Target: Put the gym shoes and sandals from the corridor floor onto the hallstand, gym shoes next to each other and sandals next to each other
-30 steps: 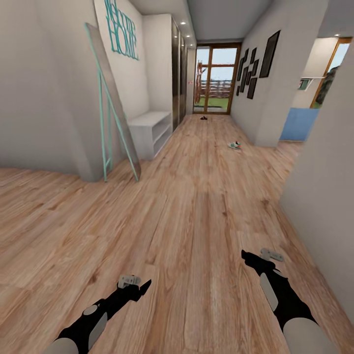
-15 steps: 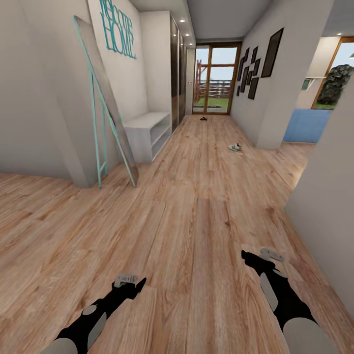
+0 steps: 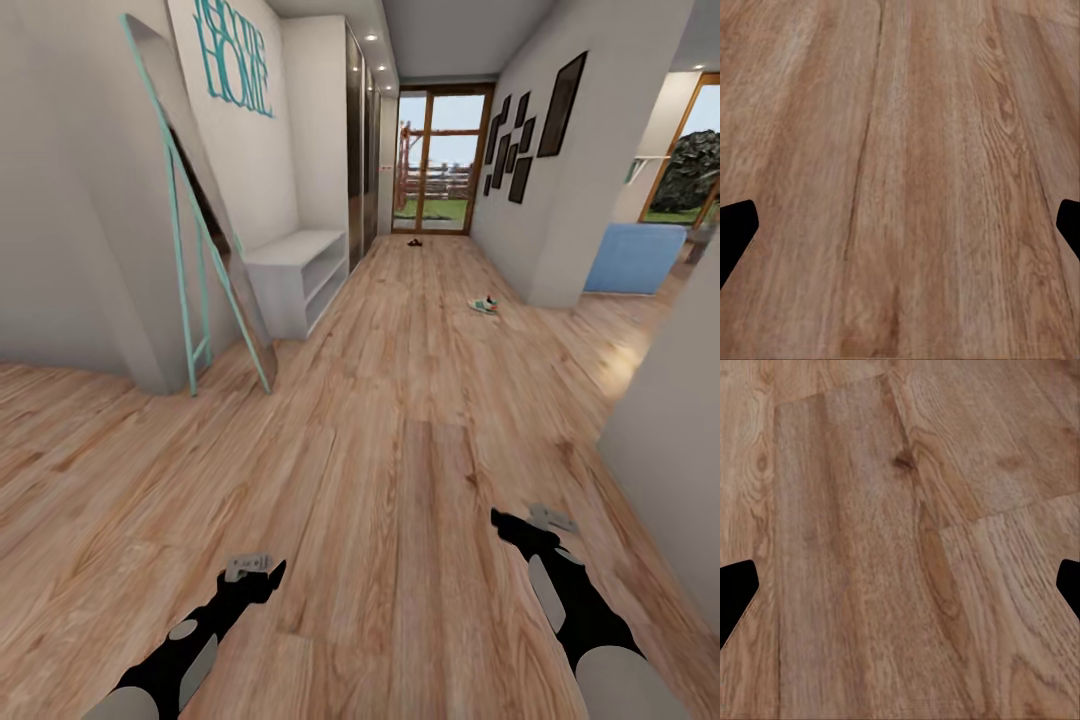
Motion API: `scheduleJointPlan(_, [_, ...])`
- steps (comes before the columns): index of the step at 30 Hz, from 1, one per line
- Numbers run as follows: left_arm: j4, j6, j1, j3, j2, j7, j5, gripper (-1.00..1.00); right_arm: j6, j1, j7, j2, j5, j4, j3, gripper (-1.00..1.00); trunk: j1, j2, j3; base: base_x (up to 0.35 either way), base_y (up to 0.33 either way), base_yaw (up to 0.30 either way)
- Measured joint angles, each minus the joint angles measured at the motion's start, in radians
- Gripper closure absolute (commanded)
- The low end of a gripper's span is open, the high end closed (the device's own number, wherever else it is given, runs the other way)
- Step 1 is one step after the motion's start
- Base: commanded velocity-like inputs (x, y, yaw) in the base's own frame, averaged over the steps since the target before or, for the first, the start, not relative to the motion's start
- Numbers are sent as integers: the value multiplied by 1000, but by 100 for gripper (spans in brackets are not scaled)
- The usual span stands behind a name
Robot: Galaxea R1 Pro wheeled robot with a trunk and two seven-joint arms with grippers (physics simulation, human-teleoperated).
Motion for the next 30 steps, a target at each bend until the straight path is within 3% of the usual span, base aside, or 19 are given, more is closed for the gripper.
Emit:
scheduleJointPlan(1, [-2,0,0,0,0,-1,0,-100,0,0,1,0,0,0,0,-100,0,0,0,346,0,0])
scheduleJointPlan(5, [-141,11,0,0,0,-4,0,-100,-1,0,1,-1,0,0,0,-100,0,0,0,346,0,0])
scheduleJointPlan(8, [-210,64,0,-1,0,-5,-2,-100,-8,0,1,-1,0,1,0,-100,0,0,0,346,0,0])
scheduleJointPlan(12, [-237,121,0,-2,0,-6,-5,-100,-62,0,0,-1,0,4,0,-100,0,0,0,346,0,0])
scheduleJointPlan(18, [-243,140,0,-3,0,-5,-6,-100,-158,0,-1,0,10,85,0,-100,0,0,0,346,0,0])
scheduleJointPlan(23, [-237,143,0,-4,0,-5,-6,-100,-182,0,-2,0,32,151,0,-100,0,0,0,346,0,0])
scheduleJointPlan(30, [-235,144,0,-2,0,-4,-5,-100,-186,0,-2,0,37,163,0,-100,0,0,0,341,-45,0])
